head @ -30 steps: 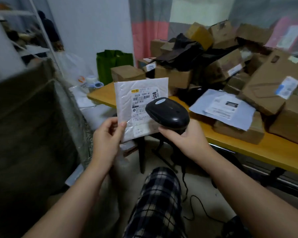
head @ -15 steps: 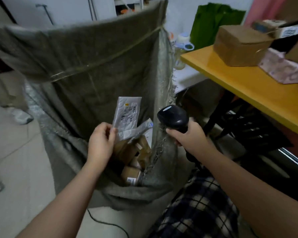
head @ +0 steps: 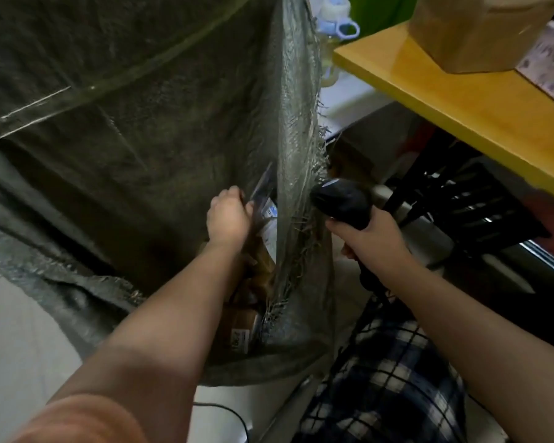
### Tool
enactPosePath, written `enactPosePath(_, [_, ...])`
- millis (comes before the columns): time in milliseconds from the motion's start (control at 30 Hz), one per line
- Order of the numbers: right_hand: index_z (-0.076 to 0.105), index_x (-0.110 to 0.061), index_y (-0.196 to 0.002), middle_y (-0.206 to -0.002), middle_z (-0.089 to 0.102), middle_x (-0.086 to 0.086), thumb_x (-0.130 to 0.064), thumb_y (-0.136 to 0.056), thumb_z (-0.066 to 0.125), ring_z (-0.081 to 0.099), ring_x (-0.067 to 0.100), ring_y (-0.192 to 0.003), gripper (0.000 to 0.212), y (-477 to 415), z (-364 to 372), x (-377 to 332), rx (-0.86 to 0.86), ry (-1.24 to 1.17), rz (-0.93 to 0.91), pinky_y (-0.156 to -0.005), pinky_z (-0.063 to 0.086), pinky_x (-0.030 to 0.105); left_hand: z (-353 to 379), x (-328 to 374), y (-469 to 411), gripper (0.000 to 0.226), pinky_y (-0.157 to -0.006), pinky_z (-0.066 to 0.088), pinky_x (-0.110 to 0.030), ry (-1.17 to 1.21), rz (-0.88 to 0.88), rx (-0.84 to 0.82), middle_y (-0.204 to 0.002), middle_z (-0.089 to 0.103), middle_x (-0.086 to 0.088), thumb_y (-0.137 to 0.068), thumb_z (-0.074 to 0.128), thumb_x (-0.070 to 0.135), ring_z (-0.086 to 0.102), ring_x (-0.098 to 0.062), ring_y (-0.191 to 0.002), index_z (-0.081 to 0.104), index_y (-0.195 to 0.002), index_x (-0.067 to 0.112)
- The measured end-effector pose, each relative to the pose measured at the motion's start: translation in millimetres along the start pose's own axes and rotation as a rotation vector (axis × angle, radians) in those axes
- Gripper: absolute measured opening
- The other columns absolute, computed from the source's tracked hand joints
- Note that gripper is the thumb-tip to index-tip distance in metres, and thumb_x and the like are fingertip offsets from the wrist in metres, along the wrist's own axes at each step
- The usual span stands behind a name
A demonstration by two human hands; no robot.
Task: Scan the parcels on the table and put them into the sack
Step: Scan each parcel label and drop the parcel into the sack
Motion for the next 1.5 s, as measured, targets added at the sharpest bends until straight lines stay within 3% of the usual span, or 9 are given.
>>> enactPosePath(167, [0.066,-0.018,-0.082,-0.051,0.06,-0.005,-0.021,-0.079,0.075,0.057,0.011,-0.048,0.009,19,-56,-6,0.146,-0.062,-0.001,-0.053,0.048,0.032,-20,78,43,0.028,-0.094,0.041,-0.039,0.154,0.26,0.079,-0.109,0.059,-0.009,-0.09,0.06,0.023,0.052,-0.029,-0.105,0.059,-0.115,0.012])
enactPosePath(367, [0.065,-0.016,-0.08,-0.055,0.06,0.001,-0.017,-0.083,0.071,0.055,0.007,-0.043,0.007,84,-161,-25,0.421,-0.068,-0.101,-0.043,0.042,0.016,-26,198,105,0.031,-0.093,0.039,-0.04,0.205,0.573,0.005,-0.113,0.057,-0.006,-0.091,0.059,0.025,0.048,-0.026,-0.107,0.056,-0.12,0.015])
enactPosePath(500, [0.066,-0.009,-0.083,-0.053,0.062,0.001,-0.016,-0.083,0.07,0.058,0.01,-0.046,0.009,141,-230,-28,0.553,-0.001,-0.157,-0.049,0.044,0.017,-18,286,152,0.034,-0.094,0.039,-0.04,0.258,0.773,-0.045,-0.114,0.056,-0.003,-0.092,0.058,0.028,0.048,-0.025,-0.108,0.053,-0.124,0.017])
enactPosePath(700, [0.062,-0.032,-0.084,-0.078,0.064,-0.014,-0.023,-0.08,0.075,0.058,-0.002,-0.074,0.016,224,-337,-7,0.905,0.065,-0.167,-0.066,0.045,0.02,5,403,231,0.039,-0.092,0.035,-0.037,0.21,1.132,-0.079,-0.121,0.052,-0.005,-0.093,0.056,0.03,0.044,-0.026,-0.113,0.05,-0.13,0.017])
enactPosePath(967, [0.066,-0.013,-0.116,-0.11,0.069,0.0,-0.021,-0.08,0.076,0.062,0.013,-0.106,0.038,253,-376,24,1.001,-0.082,-0.152,-0.092,0.047,0.029,39,491,286,0.04,-0.089,0.032,-0.036,-0.176,1.497,0.049,-0.126,0.054,0.002,-0.095,0.047,0.048,0.045,-0.024,-0.116,0.054,-0.126,0.023])
enactPosePath(1100, [0.065,-0.018,-0.116,-0.111,0.068,-0.005,-0.026,-0.081,0.076,0.06,0.01,-0.108,0.038,248,-374,27,0.973,-0.136,-0.146,-0.089,0.045,0.024,37,492,283,0.032,-0.077,0.032,-0.033,-0.188,1.509,0.061,-0.119,0.058,0.0,-0.099,0.044,0.027,0.045,-0.025,-0.109,0.061,-0.125,0.023])
enactPosePath(1233, [0.062,-0.02,-0.121,-0.11,0.065,-0.01,-0.031,-0.083,0.073,0.057,0.004,-0.104,0.041,244,-370,26,0.943,-0.09,-0.125,-0.082,0.043,0.016,17,458,268,0.025,-0.063,0.039,-0.032,0.057,1.408,0.036,-0.106,0.065,-0.007,-0.095,0.055,0.024,0.06,-0.03,-0.096,0.068,-0.116,0.02])
enactPosePath(1367, [0.061,-0.019,-0.118,-0.107,0.064,-0.007,-0.032,-0.083,0.073,0.057,0.009,-0.104,0.04,241,-368,19,0.954,-0.022,-0.114,-0.08,0.042,0.018,-2,417,237,0.02,-0.071,0.044,-0.027,0.461,1.112,-0.106,-0.095,0.074,0.001,-0.094,0.058,0.03,0.066,-0.019,-0.088,0.074,-0.099,0.019])
enactPosePath(1500, [0.06,-0.018,-0.12,-0.113,0.063,-0.003,-0.03,-0.083,0.073,0.056,0.013,-0.11,0.041,233,-360,12,0.939,-0.001,-0.127,-0.091,0.044,0.027,-8,408,208,0.047,-0.069,0.048,-0.035,0.71,0.765,-0.319,-0.077,0.068,-0.002,-0.089,0.05,0.06,0.062,-0.018,-0.076,0.07,-0.08,0.019])
Point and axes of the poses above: each hand's wrist, its own y-axis away from the middle knuckle, its own z-axis out of the palm, x = y × z, the point moved 6 cm from there along -y, towards the middle knuckle
